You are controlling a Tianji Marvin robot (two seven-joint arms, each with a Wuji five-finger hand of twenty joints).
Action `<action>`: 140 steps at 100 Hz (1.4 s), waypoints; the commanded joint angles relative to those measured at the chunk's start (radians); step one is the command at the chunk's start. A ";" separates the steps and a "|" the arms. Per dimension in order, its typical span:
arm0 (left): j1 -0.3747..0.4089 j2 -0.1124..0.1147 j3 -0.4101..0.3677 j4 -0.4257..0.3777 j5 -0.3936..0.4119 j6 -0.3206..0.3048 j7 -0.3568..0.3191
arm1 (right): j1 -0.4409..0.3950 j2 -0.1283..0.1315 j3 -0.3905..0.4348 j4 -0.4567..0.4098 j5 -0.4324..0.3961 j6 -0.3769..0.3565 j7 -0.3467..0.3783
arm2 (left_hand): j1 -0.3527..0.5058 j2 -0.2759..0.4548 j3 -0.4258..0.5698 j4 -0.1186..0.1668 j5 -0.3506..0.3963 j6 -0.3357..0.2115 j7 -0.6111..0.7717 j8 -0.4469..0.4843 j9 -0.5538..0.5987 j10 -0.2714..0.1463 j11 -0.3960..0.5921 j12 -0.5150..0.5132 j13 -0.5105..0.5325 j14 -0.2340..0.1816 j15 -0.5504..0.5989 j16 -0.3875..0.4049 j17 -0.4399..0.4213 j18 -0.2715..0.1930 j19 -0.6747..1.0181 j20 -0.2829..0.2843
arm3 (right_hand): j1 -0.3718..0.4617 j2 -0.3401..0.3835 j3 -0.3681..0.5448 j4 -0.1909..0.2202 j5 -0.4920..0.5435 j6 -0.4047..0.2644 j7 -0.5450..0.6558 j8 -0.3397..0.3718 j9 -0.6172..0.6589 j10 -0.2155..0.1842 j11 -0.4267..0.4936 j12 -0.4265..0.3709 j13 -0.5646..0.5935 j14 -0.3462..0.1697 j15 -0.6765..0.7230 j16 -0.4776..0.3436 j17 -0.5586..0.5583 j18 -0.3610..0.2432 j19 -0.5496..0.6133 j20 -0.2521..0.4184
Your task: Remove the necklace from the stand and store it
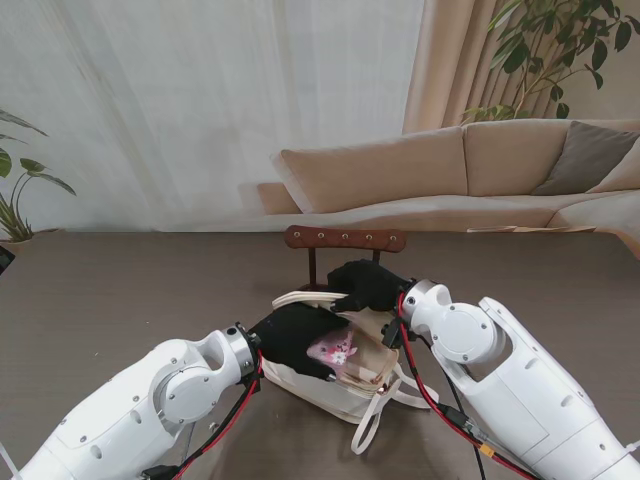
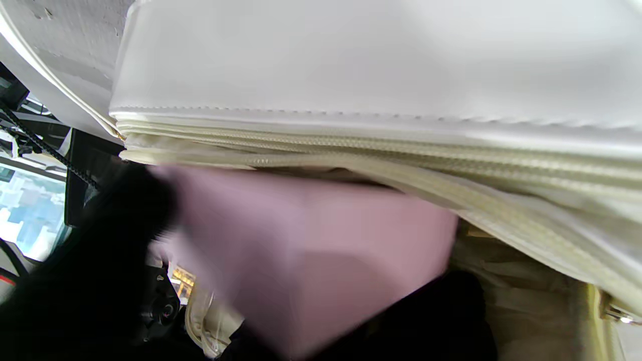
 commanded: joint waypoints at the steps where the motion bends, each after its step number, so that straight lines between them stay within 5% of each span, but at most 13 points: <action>1: -0.002 0.002 -0.015 -0.020 -0.004 0.008 -0.032 | -0.010 0.000 -0.008 -0.011 0.001 -0.002 0.022 | 0.017 0.059 0.049 0.045 -0.054 -0.058 -0.015 -0.020 -0.065 0.011 -0.032 -0.027 -0.083 0.052 -0.063 -0.029 -0.044 0.069 -0.115 0.007 | 0.047 0.029 0.088 0.032 0.042 -0.146 0.054 0.033 0.093 0.029 0.029 0.010 0.031 -0.064 0.017 -0.001 0.288 0.019 0.037 0.035; 19: 0.003 0.005 -0.020 -0.028 -0.012 0.014 -0.056 | -0.012 0.000 -0.010 -0.014 0.003 -0.001 0.021 | 0.006 0.060 0.028 0.045 -0.135 -0.116 -0.062 -0.072 -0.095 0.008 -0.037 -0.041 -0.095 0.055 -0.066 -0.068 -0.058 0.065 -0.124 0.007 | 0.047 0.028 0.088 0.032 0.042 -0.144 0.054 0.033 0.094 0.030 0.029 0.010 0.031 -0.065 0.016 -0.001 0.288 0.019 0.037 0.035; 41: 0.011 0.003 -0.027 -0.025 -0.011 0.005 -0.036 | -0.011 0.000 -0.012 -0.011 0.003 -0.001 0.025 | 0.015 0.061 0.029 0.047 -0.121 -0.152 -0.038 -0.070 -0.096 -0.017 -0.029 -0.039 -0.094 0.030 -0.063 -0.080 -0.063 0.037 -0.127 0.007 | 0.048 0.028 0.089 0.032 0.042 -0.146 0.054 0.034 0.093 0.029 0.028 0.010 0.031 -0.064 0.016 -0.001 0.288 0.019 0.037 0.035; 61: 0.031 0.001 -0.051 -0.040 0.019 -0.041 0.004 | -0.010 0.000 -0.013 -0.010 0.004 0.001 0.026 | 0.029 0.047 0.064 0.039 -0.014 -0.197 0.029 -0.044 -0.042 -0.074 -0.003 -0.033 -0.046 -0.080 -0.022 -0.025 -0.016 -0.044 -0.120 -0.003 | 0.048 0.028 0.088 0.032 0.043 -0.145 0.054 0.034 0.093 0.029 0.029 0.010 0.031 -0.064 0.016 -0.001 0.288 0.019 0.037 0.035; 71: 0.051 0.001 -0.072 -0.063 0.033 -0.066 0.020 | -0.009 0.000 -0.015 -0.009 0.004 0.000 0.026 | 0.038 0.036 0.089 0.034 0.124 -0.229 0.120 0.010 0.022 -0.113 0.025 -0.029 0.013 -0.129 -0.001 0.066 0.045 -0.055 -0.100 -0.012 | 0.048 0.028 0.089 0.032 0.043 -0.145 0.054 0.034 0.094 0.030 0.029 0.010 0.031 -0.064 0.016 -0.001 0.288 0.019 0.037 0.035; 97: 0.113 0.007 -0.130 -0.142 0.065 -0.092 0.016 | -0.009 -0.002 -0.024 -0.007 0.008 -0.001 0.021 | 0.049 0.033 0.103 0.031 0.263 -0.235 0.213 0.098 0.159 -0.117 0.059 -0.004 0.135 -0.119 0.037 0.212 0.123 -0.019 -0.039 0.011 | 0.047 0.028 0.088 0.032 0.043 -0.144 0.053 0.034 0.093 0.028 0.028 0.009 0.031 -0.064 0.016 -0.001 0.288 0.019 0.037 0.035; 126: 0.153 0.007 -0.171 -0.184 0.092 -0.094 0.031 | -0.009 -0.002 -0.030 -0.003 0.010 -0.002 0.024 | 0.055 0.043 0.107 0.032 0.265 -0.238 0.206 0.108 0.193 -0.106 0.048 0.009 0.158 -0.106 0.035 0.231 0.124 -0.010 -0.016 0.021 | 0.048 0.029 0.088 0.032 0.043 -0.144 0.053 0.034 0.093 0.030 0.028 0.009 0.031 -0.064 0.016 -0.001 0.288 0.019 0.037 0.035; 140: 0.174 0.003 -0.189 -0.203 0.093 -0.092 0.055 | -0.012 -0.001 -0.029 -0.003 0.012 -0.004 0.025 | 0.065 0.044 0.117 0.033 0.272 -0.238 0.207 0.124 0.221 -0.100 0.047 0.030 0.190 -0.092 0.037 0.254 0.033 -0.014 0.231 0.057 | 0.048 0.027 0.089 0.032 0.043 -0.143 0.053 0.034 0.093 0.031 0.028 0.009 0.031 -0.063 0.016 -0.001 0.288 0.019 0.037 0.035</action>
